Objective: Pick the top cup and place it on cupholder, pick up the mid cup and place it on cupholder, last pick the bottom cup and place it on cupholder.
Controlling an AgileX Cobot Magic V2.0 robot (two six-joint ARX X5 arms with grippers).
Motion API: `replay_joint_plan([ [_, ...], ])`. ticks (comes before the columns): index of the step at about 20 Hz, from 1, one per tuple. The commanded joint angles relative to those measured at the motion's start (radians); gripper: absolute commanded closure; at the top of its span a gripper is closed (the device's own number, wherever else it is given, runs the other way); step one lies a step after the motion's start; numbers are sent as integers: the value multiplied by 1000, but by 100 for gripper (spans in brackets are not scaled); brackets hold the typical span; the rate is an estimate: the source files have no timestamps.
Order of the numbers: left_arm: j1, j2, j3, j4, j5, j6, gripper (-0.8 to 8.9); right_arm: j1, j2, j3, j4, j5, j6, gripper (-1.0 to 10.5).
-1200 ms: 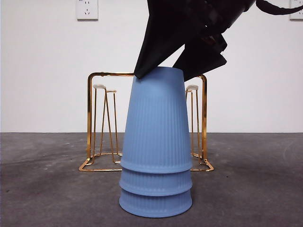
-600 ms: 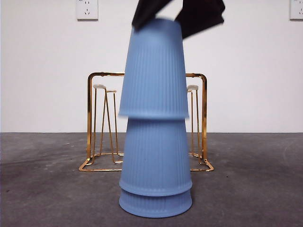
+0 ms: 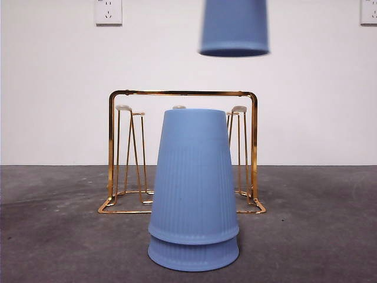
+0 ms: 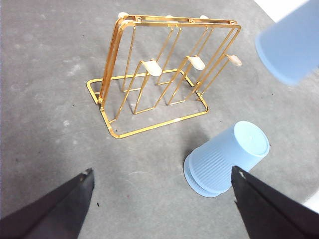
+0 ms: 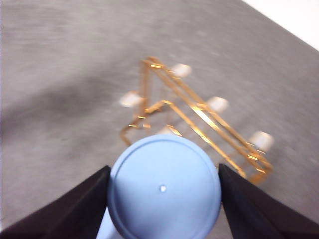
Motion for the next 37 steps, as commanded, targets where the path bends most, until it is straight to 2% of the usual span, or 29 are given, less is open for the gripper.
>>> replay_joint_plan([
  [1,-2,2,15,5,8,6,377,-52,25,10,43,-35,-3,684],
  [3,-2,2,15,5,8,6,377,-105,31,-22,94,-92,15,684],
  [6,-2,2,15,5,8,6,377,-149,36,-111,187,-125,32,684],
  [10,-2,2,15,5,8,5,377,-170,43,-255,335,-149,56,684],
  [14,-2,2,15,5,8,5,377,-170,105,-334,412,-149,65,679],
  [19,-2,2,15,0,8,5,377,-170,230,-337,436,-143,67,664],
  [26,-3,2,15,-2,11,-6,376,-170,250,-337,439,-141,68,491],
  [31,-48,3,27,43,24,-29,339,-170,137,-332,423,-122,67,462],
  [37,-161,71,80,134,-8,-56,339,-169,-95,-332,256,-120,67,463],
])
